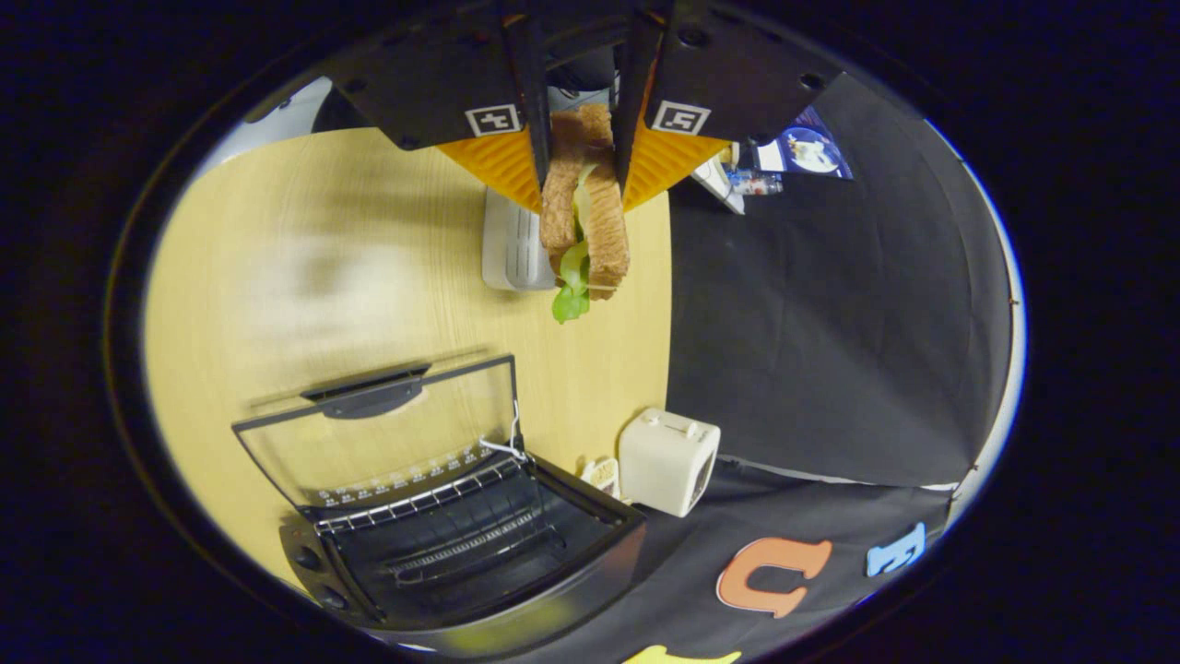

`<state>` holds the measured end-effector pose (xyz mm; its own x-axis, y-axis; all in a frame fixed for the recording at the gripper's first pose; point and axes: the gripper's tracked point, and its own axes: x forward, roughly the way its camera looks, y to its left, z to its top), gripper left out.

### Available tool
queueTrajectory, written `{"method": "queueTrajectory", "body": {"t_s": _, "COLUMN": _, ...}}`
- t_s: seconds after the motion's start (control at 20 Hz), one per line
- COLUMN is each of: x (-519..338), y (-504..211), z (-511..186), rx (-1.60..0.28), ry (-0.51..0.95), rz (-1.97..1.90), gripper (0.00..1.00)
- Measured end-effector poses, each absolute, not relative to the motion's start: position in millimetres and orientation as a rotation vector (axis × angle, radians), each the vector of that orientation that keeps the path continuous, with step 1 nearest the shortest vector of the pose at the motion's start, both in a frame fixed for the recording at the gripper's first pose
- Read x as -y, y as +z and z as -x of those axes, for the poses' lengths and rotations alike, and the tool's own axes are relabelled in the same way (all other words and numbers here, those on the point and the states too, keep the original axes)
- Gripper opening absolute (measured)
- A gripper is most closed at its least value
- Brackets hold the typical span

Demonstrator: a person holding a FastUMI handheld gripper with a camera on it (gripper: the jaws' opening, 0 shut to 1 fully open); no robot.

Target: Open the toaster oven, put the food inside, and close the toaster oven door.

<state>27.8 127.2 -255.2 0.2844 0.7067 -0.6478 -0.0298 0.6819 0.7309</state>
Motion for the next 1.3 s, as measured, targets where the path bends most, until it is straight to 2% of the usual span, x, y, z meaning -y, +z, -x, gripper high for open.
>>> {"method": "queueTrajectory", "body": {"t_s": 0.55, "x": -46, "y": -228, "z": -116, "rx": -0.815, "ry": 0.386, "rz": -1.055, "gripper": 0.38}}
{"method": "queueTrajectory", "body": {"t_s": 0.9, "x": -32, "y": -261, "z": -203, "rx": -0.69, "ry": 0.284, "rz": -1.208, "gripper": 0.38}}
{"method": "queueTrajectory", "body": {"t_s": 1.3, "x": -22, "y": -277, "z": -278, "rx": -0.559, "ry": 0.247, "rz": -1.321, "gripper": 0.38}}
